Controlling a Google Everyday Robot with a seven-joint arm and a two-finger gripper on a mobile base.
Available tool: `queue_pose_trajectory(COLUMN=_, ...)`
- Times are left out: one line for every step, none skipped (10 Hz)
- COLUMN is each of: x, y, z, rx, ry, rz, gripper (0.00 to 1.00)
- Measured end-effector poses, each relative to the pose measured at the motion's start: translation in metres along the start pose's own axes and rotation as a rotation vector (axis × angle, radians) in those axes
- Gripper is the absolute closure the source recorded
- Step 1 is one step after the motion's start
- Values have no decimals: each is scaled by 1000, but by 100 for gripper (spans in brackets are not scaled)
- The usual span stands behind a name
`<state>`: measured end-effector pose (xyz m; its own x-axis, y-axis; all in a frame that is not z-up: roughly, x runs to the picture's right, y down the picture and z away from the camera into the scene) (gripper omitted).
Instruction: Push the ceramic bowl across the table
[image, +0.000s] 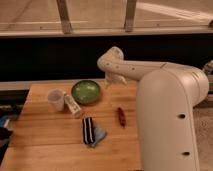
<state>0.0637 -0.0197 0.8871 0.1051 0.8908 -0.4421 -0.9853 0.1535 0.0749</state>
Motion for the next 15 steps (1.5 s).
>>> queue_pose_trajectory(x=0, y=0, z=0, rx=0, ry=0, rz=0, gripper=30)
queue_pose_trajectory(x=0, y=0, z=0, rx=0, ry=0, rz=0, gripper=30)
queue_pose_trajectory(x=0, y=0, z=0, rx=0, ry=0, rz=0, gripper=30)
queue_pose_trajectory(x=0, y=0, z=0, rx=0, ry=0, rz=0, gripper=30)
queue_pose_trajectory(x=0, y=0, z=0, rx=0, ry=0, rz=0, gripper=30)
queue_pose_trajectory(x=0, y=0, z=0, rx=1, ry=-1, rz=-1, gripper=30)
queue_pose_trajectory(x=-1, y=0, z=-1, rx=-2, ry=-9, rz=-9, gripper=30)
queue_pose_trajectory(x=-4, y=3, z=-1, rx=-9, ry=-18, rz=-18, gripper=30)
queue_pose_trajectory(x=-7, y=8, z=-1, rx=-15, ry=-23, rz=-24, gripper=30)
queue_pose_trajectory(x=-11, y=16, z=1, rx=-26, ry=-27, rz=-35, gripper=30)
queue_pose_trajectory(x=-14, y=26, z=5, rx=-33, ry=-25, rz=-47, gripper=30)
queue_pose_trajectory(x=-15, y=34, z=11, rx=-35, ry=-21, rz=-58, gripper=30)
queue_pose_trajectory(x=-18, y=44, z=19, rx=-41, ry=-17, rz=-66, gripper=30)
queue_pose_trajectory(x=-18, y=43, z=24, rx=-37, ry=-7, rz=-61, gripper=30)
queue_pose_trajectory(x=-17, y=38, z=31, rx=-32, ry=5, rz=-48, gripper=30)
